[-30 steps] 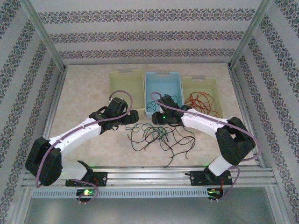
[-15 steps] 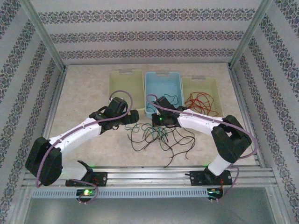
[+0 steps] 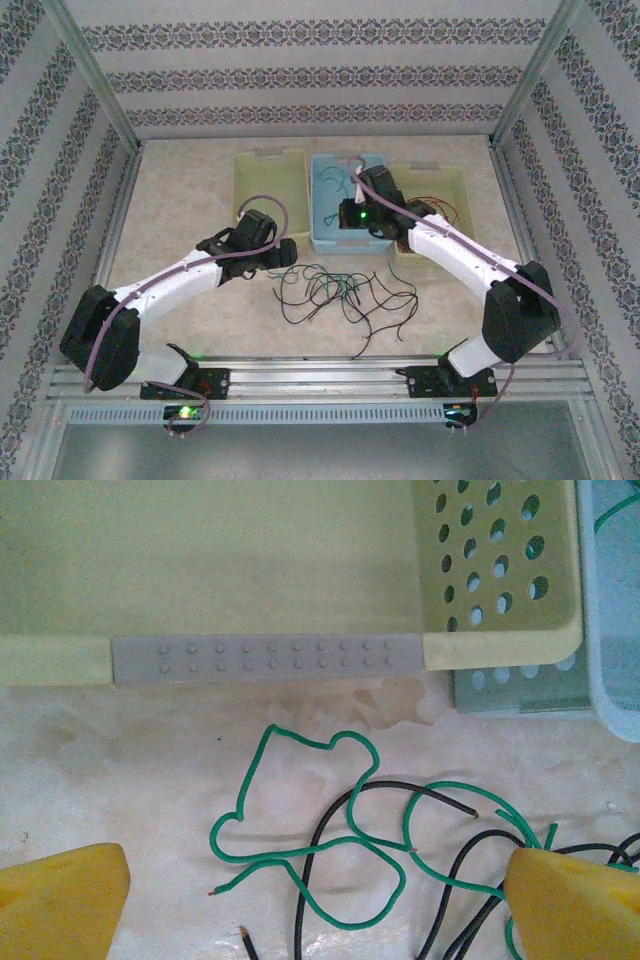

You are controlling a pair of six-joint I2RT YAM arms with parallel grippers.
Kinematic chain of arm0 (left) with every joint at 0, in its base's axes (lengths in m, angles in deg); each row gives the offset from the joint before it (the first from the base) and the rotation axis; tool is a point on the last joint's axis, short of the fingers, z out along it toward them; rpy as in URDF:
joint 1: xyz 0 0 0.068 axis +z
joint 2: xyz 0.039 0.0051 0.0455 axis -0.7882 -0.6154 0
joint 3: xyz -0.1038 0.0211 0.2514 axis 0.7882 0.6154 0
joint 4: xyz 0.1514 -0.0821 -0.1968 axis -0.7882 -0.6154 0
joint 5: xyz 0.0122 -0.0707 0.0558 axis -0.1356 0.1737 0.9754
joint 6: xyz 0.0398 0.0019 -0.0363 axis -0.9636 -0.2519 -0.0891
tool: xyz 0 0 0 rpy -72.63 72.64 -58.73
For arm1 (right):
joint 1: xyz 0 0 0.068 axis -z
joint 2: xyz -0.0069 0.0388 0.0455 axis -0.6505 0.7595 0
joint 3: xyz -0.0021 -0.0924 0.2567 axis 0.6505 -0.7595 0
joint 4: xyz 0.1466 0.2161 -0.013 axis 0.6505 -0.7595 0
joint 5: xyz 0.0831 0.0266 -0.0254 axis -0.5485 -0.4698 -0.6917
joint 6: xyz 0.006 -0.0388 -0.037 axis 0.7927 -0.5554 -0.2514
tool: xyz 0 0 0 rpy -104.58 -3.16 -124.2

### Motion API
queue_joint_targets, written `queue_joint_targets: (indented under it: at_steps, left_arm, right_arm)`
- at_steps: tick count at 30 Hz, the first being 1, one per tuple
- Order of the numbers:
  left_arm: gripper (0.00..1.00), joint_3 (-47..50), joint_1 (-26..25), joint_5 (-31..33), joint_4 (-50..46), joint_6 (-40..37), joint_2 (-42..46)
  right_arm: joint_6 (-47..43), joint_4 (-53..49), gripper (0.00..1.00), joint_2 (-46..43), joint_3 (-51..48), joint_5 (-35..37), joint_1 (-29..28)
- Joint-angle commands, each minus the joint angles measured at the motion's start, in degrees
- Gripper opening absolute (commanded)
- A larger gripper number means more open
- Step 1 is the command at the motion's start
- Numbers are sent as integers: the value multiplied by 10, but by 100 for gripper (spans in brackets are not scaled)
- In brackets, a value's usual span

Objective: Untangle the cables

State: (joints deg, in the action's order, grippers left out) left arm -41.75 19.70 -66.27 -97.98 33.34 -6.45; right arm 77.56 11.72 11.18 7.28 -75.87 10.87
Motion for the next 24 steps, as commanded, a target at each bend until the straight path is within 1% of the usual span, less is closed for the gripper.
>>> queue_joint_targets:
  at_steps: [1,2,5,6,7,8,12,17,19,24]
  left_arm:
    - [93,4,-12,8,5,-8,-14]
    - [92,3,-12,9,9,-7,-20]
    - [92,0,-12,11,13,-8,-38]
    - [91,-1,-12,12,12,-10,-42]
    - [90,-4,-12,14,11,-12,-48]
    - [89,-5,-12,17,9,-13,-53]
    - [77,-8,-12,19,10,-21,-68]
    - [66,-8,-12,26,19,-34,-92]
    - [65,-9,-12,32,19,-42,-105]
    - [60,-20,-12,57,12,-66,-139]
  right_arm:
    - [-8,7,0,34,23,-33,22]
    - [-5,6,7,43,26,-36,27]
    - [1,1,32,48,20,-40,30]
    - [4,4,37,42,12,-34,28]
    - [5,8,39,30,1,-28,25]
    - [7,10,40,17,-10,-20,22]
    - [9,12,41,-42,-51,6,14]
    - [13,8,41,-108,-100,16,12]
    - [18,6,41,-128,-118,20,11]
    - [28,2,41,-165,-150,25,12]
